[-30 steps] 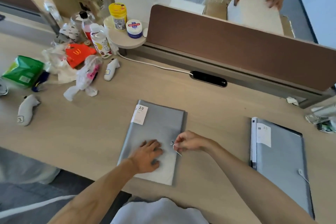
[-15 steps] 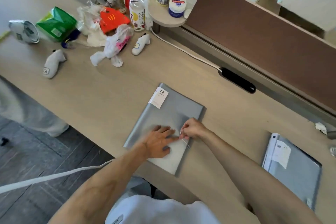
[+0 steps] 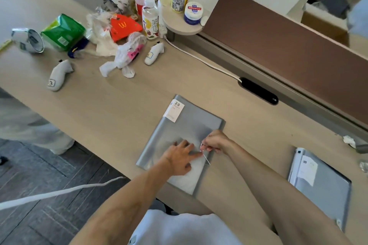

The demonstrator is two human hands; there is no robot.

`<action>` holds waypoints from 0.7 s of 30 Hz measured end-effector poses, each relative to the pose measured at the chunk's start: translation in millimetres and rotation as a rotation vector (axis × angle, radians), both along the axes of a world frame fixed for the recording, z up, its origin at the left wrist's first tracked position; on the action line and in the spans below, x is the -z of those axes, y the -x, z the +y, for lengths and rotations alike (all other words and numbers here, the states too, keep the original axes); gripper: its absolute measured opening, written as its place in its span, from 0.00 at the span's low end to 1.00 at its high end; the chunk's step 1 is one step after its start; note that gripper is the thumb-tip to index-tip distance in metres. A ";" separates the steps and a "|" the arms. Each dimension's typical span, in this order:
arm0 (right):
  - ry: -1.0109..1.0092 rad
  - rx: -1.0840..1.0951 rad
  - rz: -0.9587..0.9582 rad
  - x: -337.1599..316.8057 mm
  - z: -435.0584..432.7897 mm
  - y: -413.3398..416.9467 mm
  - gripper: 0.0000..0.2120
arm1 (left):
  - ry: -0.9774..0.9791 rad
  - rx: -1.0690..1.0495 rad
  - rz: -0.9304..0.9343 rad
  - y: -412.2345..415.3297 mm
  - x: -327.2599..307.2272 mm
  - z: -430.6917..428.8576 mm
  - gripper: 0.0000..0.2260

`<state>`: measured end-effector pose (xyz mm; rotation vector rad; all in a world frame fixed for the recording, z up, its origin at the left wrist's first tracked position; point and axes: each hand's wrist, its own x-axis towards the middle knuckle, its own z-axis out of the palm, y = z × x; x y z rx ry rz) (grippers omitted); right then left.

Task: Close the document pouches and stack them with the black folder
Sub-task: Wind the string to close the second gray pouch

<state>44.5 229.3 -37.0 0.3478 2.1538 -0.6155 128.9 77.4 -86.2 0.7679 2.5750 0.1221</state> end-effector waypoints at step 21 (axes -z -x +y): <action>-0.118 -0.277 0.242 31.2 6.1 0.1 0.06 | 0.022 -0.007 -0.006 0.0 7.4 2.4 0.32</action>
